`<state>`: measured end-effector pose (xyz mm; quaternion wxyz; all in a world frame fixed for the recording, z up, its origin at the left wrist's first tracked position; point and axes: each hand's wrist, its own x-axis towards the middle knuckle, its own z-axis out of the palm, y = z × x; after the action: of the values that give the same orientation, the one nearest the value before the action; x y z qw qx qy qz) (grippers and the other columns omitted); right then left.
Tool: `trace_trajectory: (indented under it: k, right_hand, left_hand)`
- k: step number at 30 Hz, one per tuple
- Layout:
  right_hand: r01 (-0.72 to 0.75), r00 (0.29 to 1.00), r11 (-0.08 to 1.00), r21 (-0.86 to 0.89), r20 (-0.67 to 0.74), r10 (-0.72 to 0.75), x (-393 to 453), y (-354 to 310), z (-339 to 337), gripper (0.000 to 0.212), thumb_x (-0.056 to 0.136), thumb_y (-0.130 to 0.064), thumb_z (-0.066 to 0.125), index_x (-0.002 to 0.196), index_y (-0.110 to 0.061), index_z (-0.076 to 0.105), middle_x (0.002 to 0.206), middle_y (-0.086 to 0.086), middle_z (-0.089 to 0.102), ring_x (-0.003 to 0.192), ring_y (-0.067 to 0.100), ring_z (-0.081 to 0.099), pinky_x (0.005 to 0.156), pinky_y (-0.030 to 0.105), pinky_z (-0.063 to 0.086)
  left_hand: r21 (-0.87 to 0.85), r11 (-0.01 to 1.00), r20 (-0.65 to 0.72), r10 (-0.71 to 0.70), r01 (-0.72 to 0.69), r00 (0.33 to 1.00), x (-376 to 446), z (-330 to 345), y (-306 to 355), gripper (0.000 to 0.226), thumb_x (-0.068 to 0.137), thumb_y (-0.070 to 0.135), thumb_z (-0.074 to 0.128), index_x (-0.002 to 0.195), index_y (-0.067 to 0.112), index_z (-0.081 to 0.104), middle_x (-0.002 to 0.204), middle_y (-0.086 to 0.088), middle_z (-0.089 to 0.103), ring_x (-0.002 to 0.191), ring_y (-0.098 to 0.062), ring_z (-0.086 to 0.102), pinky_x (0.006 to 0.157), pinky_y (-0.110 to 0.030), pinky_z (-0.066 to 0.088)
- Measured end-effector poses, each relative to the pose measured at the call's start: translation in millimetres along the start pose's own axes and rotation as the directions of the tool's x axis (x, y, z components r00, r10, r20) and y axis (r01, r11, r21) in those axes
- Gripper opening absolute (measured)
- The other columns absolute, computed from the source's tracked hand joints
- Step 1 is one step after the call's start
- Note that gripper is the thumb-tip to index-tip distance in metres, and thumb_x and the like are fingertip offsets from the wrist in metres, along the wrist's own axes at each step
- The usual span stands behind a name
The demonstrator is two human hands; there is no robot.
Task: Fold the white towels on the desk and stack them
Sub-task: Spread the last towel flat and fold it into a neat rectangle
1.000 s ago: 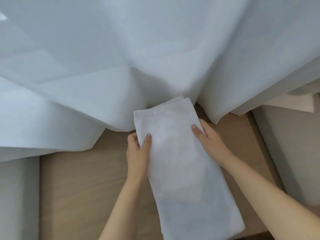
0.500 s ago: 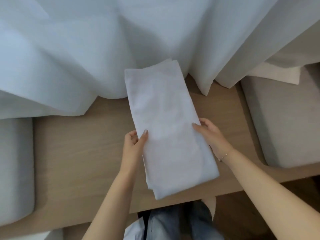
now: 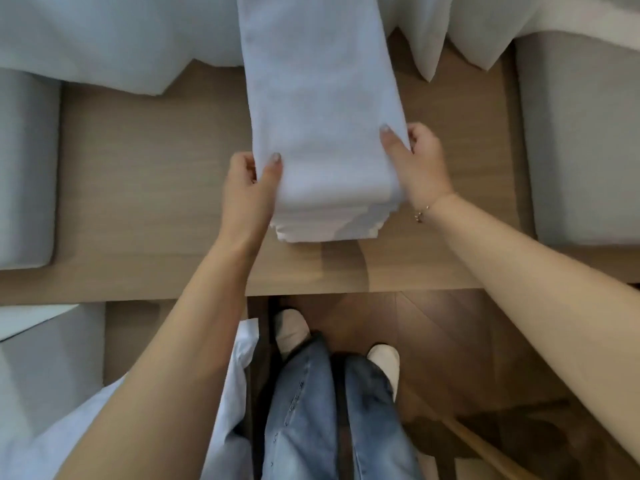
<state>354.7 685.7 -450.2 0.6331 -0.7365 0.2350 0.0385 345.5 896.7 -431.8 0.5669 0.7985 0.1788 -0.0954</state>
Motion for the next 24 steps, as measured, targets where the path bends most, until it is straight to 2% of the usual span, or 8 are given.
trace_trajectory:
  k: [5,8,10,13,16,18,21,24]
  right_hand:
    - [0.251,0.967,0.968,-0.004,-0.047,-0.251,7,-17,6,0.02,0.097,-0.027,0.058,0.091,-0.01,0.049,0.09,0.013,0.055,0.078,0.017,0.052,0.067,0.026,0.042]
    - [0.11,0.994,0.984,-0.143,0.023,-0.107,9,6,9,0.023,0.095,-0.027,0.06,0.085,-0.012,0.046,0.089,0.009,0.052,0.072,0.012,0.049,0.062,0.018,0.04]
    - [0.042,0.999,0.98,-0.193,0.021,-0.039,7,19,11,0.027,0.095,-0.029,0.061,0.077,-0.02,0.042,0.084,0.003,0.051,0.068,0.008,0.048,0.058,0.014,0.039]
    - [0.044,0.999,0.965,-0.26,-0.011,-0.048,6,19,14,0.027,0.094,-0.037,0.059,0.087,-0.015,0.046,0.092,0.006,0.054,0.082,0.016,0.052,0.07,0.027,0.046]
    - [0.025,0.998,0.934,-0.356,-0.043,-0.044,11,14,16,0.032,0.096,-0.043,0.054,0.097,-0.013,0.045,0.098,0.004,0.052,0.086,0.015,0.05,0.058,0.017,0.038]
    - [0.032,0.995,0.898,-0.439,-0.075,-0.072,11,11,17,0.032,0.097,-0.044,0.051,0.101,-0.013,0.045,0.103,0.002,0.051,0.088,0.013,0.047,0.057,0.02,0.033]
    - [-0.013,0.991,0.88,-0.474,-0.125,-0.053,11,10,14,0.045,0.096,-0.048,0.05,0.12,-0.01,0.047,0.121,0.004,0.046,0.097,0.013,0.041,0.078,0.017,0.035]
    - [-0.137,0.989,0.91,-0.391,-0.108,0.103,9,13,14,0.034,0.095,-0.051,0.051,0.088,-0.017,0.049,0.087,-0.006,0.044,0.086,0.012,0.044,0.053,0.012,0.033]
  left_hand:
    - [-0.067,0.989,-0.026,0.134,-0.135,0.991,22,-13,12,0.014,0.093,0.03,0.061,0.092,0.021,0.05,0.094,-0.002,0.06,0.076,-0.011,0.06,0.051,-0.028,0.05]
    - [0.042,0.999,-0.027,0.02,-0.018,0.999,26,-8,-15,0.016,0.094,0.027,0.063,0.097,0.015,0.053,0.097,-0.005,0.064,0.085,-0.017,0.064,0.073,-0.042,0.057]
    - [0.063,0.998,-0.038,-0.027,0.029,0.999,22,-6,-30,0.017,0.093,0.029,0.063,0.097,0.016,0.053,0.095,-0.008,0.066,0.086,-0.023,0.066,0.073,-0.046,0.058]
    - [0.082,0.997,-0.038,-0.013,0.016,0.999,23,-9,-31,0.022,0.093,0.034,0.063,0.101,0.016,0.053,0.09,-0.004,0.065,0.081,-0.022,0.068,0.052,-0.033,0.055]
    - [0.112,0.993,-0.028,-0.022,0.025,0.999,30,-10,-25,0.026,0.093,0.037,0.062,0.105,0.016,0.052,0.091,0.003,0.06,0.079,-0.013,0.066,0.048,-0.022,0.051]
    - [0.133,0.991,0.01,-0.028,0.026,1.0,36,-11,-22,0.031,0.094,0.039,0.061,0.11,0.016,0.05,0.103,0.002,0.06,0.086,-0.013,0.065,0.054,-0.025,0.054]
    - [0.234,0.967,0.064,-0.116,0.098,0.991,41,-15,-15,0.056,0.092,0.053,0.057,0.13,0.013,0.044,0.131,-0.005,0.052,0.112,-0.019,0.059,0.09,-0.036,0.054]
    - [0.242,0.952,0.181,-0.235,0.189,0.955,40,-19,-9,0.062,0.093,0.059,0.052,0.131,0.01,0.054,0.128,-0.002,0.059,0.104,-0.014,0.061,0.077,-0.024,0.055]
